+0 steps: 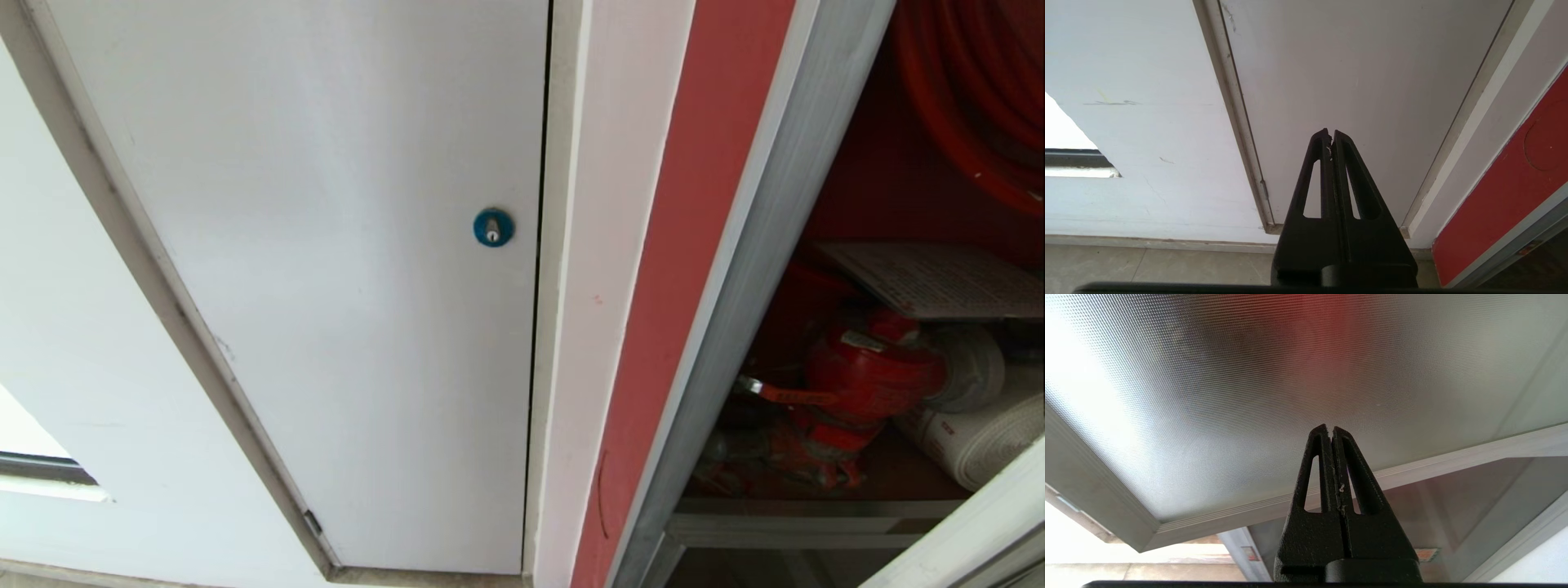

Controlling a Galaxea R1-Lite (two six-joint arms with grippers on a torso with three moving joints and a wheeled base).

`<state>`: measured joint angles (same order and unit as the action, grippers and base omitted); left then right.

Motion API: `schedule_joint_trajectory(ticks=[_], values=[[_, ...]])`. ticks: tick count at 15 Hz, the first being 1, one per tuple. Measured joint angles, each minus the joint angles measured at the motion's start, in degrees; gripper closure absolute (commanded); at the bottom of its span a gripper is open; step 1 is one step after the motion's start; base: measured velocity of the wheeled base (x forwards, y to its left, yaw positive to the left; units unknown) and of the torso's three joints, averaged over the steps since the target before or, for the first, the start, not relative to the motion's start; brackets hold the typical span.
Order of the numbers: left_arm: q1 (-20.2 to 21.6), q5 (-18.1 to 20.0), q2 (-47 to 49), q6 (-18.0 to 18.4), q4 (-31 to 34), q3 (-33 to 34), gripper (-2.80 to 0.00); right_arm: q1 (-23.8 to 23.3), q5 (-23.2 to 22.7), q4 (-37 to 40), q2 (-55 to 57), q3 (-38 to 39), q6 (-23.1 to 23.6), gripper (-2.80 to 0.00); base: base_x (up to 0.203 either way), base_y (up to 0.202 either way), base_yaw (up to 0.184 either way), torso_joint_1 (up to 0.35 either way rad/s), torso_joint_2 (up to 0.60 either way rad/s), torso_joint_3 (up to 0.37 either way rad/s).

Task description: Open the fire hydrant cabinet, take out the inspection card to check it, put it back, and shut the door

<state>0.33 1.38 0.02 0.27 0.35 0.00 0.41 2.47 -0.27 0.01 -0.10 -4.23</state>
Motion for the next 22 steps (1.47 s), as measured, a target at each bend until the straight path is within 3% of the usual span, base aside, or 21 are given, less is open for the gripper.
schedule_joint_trajectory(ticks=[4, 8, 11, 15, 17, 19, 22], values=[[0.0, 0.02, 0.0, -0.02, 0.02, 0.0, 0.0, 0.0, 0.1, 0.21, -0.01, -0.31, -0.94, 0.0, 0.0, 0.0, 0.0, 0.0, 0.0, 0.0], [-0.02, 0.02, 0.0, 0.0, 0.0, 0.0, 0.0, 0.0, -2.41, 3.46, 1.85, -9.97, -3.73, 0.0, 0.0, 0.0, 0.0, 0.0, 0.0, 0.0], [0.0, 0.02, 0.0, -0.02, 0.02, 0.0, 0.0, 0.0, -12.44, 6.49, 4.99, -17.89, -4.25, 0.0, 0.0, 0.0, 0.0, 0.0, 0.0, 0.0], [0.0, 0.02, 0.0, 0.0, 0.02, 0.0, 0.0, 0.02, -32.42, 13.62, 7.85, -25.03, -4.39, 0.0, 0.0, 0.0, 0.0, 0.0, 0.0, 0.0], [0.0, 0.02, 0.0, -0.01, -0.02, 0.0, 0.0, 0.05, -40.24, 13.76, 10.66, -26.81, -4.39, 0.0, 0.0, 0.0, 0.0, 0.0, 0.0, 0.0], [0.0, 0.02, 0.0, 0.0, 0.0, 0.0, 0.0, 0.1, -44.81, 12.92, 14.51, -27.94, -4.3, 0.0, 0.0, 0.0, 0.0, 0.0, 0.0, 0.0], [0.0, 0.02, 0.0, -0.02, 0.0, 0.0, 0.0, 0.1, -46.69, 7.3, 21.32, -28.66, -4.19, 0.0, 0.0, 0.0, 0.0, 0.0, 0.0, 0.0]])
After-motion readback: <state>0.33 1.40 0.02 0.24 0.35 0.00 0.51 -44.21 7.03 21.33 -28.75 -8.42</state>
